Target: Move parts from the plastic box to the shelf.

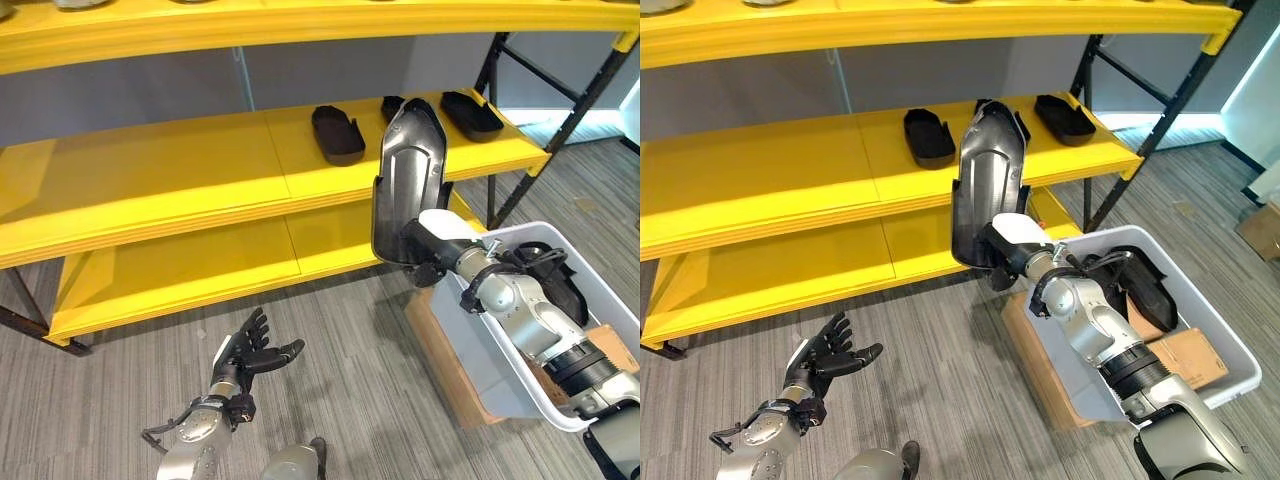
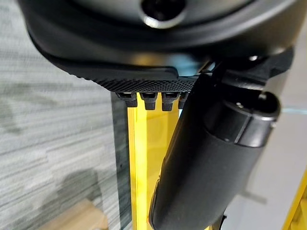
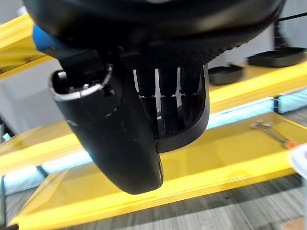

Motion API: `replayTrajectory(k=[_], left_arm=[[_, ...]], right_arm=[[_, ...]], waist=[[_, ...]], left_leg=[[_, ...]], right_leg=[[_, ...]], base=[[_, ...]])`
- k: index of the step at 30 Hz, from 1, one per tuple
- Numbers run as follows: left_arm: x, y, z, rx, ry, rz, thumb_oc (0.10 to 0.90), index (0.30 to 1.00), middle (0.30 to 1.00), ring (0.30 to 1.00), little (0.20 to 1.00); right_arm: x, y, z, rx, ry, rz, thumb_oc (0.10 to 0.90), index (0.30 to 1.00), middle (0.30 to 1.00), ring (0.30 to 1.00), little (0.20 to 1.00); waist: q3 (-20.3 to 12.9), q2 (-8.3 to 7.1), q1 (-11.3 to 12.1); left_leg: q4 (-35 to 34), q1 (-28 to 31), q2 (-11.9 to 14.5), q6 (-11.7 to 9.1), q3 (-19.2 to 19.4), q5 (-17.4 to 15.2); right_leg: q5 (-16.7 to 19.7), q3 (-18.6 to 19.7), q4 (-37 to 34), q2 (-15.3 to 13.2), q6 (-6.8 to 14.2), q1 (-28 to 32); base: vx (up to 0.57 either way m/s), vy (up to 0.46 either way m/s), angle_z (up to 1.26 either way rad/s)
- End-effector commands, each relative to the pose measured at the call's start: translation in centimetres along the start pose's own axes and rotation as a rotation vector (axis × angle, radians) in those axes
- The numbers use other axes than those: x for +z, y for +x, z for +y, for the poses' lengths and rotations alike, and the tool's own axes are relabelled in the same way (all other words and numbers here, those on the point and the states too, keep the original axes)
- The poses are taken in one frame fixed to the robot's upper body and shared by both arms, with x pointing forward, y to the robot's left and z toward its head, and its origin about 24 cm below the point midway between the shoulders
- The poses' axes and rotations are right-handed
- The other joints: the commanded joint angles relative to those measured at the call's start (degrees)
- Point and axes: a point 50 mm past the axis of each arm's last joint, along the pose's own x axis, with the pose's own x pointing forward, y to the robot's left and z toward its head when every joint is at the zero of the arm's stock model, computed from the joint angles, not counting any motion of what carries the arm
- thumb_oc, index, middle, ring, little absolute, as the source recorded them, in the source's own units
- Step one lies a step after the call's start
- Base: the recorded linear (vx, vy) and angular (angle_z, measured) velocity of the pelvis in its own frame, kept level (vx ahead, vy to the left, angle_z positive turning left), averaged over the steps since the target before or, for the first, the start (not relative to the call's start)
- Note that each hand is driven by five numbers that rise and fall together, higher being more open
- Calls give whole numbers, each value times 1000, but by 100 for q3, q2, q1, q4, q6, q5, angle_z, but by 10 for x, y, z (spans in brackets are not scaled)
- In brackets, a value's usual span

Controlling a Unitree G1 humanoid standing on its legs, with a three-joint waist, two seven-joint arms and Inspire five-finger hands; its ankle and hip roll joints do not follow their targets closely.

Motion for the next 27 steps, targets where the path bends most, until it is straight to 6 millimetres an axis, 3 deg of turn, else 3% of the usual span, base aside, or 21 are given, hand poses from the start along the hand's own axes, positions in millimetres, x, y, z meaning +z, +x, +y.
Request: replayTrajectory(k=[1, 2, 3, 4, 6, 7, 9, 11, 12, 13, 19, 27], left_arm=[[55, 8, -15, -87, 54, -262, 900, 1000, 1000, 1000, 1000], [55, 8, -15, -87, 54, -263, 900, 1000, 1000, 1000, 1000], [57, 10, -17, -89, 57, -269, 900, 1000, 1000, 1000, 1000], [57, 10, -17, -89, 55, -270, 900, 1000, 1000, 1000, 1000], [57, 10, -19, -90, 41, -271, 900, 1000, 1000, 1000, 1000], [57, 10, -19, -90, 41, -271, 900, 1000, 1000, 1000, 1000], [56, 9, -16, -78, 34, -274, 900, 1000, 1000, 1000, 1000], [54, 8, -14, -73, 35, -269, 900, 1000, 1000, 1000, 1000], [54, 7, -14, -72, 35, -269, 900, 1000, 1000, 1000, 1000], [50, 7, -14, -73, 27, -254, 900, 1000, 1000, 1000, 1000], [35, 3, -16, -63, 2, -205, 900, 1000, 1000, 1000, 1000], [32, 3, -18, -70, 14, -190, 900, 1000, 1000, 1000, 1000]], right_arm=[[25, 13, -79, -244, -107, -102, 400, 300, 300, 300, 300], [25, 13, -79, -245, -107, -102, 400, 300, 300, 300, 300], [30, 19, -88, -252, -116, -113, 400, 300, 300, 300, 300], [31, 20, -88, -252, -118, -114, 400, 300, 300, 300, 300], [37, 23, -91, -236, -131, -134, 400, 300, 300, 300, 300], [38, 24, -91, -235, -131, -135, 400, 300, 300, 300, 300], [42, 27, -92, -228, -142, -143, 400, 300, 300, 300, 300], [44, 29, -92, -212, -156, -149, 400, 300, 300, 300, 300], [44, 29, -92, -212, -157, -149, 400, 300, 300, 300, 300], [38, 27, -85, -187, -156, -131, 400, 300, 300, 300, 300], [41, 32, -82, -160, -159, -134, 400, 300, 300, 300, 300], [56, 40, -96, -161, -212, -169, 400, 300, 300, 300, 300]], waist=[[-156, -47, -253], [-161, -53, -260], [-45, 13, -386], [-41, 21, -393], [47, 3, -527], [48, 15, -530], [60, -11, -543], [56, -57, -565], [60, -49, -566], [-23, -127, -572], [-272, -134, -483], [-450, -161, -421]], left_leg=[[103, 92, 270, -112, -155, -556], [87, 80, 263, -113, -156, -529], [-33, 229, 226, -120, -378, -450], [-38, 236, 233, -125, -381, -456], [-99, 387, 154, -170, -603, -494], [-100, 396, 165, -172, -603, -503], [-141, 559, 159, -250, -688, -585], [-88, 669, 160, -303, -782, -689], [-81, 675, 168, -303, -781, -698], [-2, 753, 165, -365, -904, -837], [-69, 1001, 476, -521, -980, -908], [-512, 1108, 874, -731, -1121, -572]], right_leg=[[1182, 537, -537, 930, 51, -217], [1193, 534, -543, 924, 43, -233], [973, 813, -506, 1265, -42, -688], [958, 810, -493, 1270, -46, -690], [937, 1140, -1018, 1531, -3, -948], [937, 1135, -1027, 1543, -3, -936], [1137, 1069, -1684, 1499, 99, -976], [1298, 1229, -2022, 1510, 156, -943], [1302, 1227, -2033, 1518, 157, -929], [1138, 1457, -2171, 1636, 114, -657], [834, 967, -1995, 1779, 10, -319], [557, 710, -2036, 1940, -120, -84]], base=[[30, 15, 39], [87, 20, 66], [50, -2, 54], [94, -25, 35], [115, -85, 47], [153, -108, 52], [187, -125, 37], [170, -131, 14], [180, -160, 20], [185, -167, 30], [174, -201, 46], [64, -131, 16]])
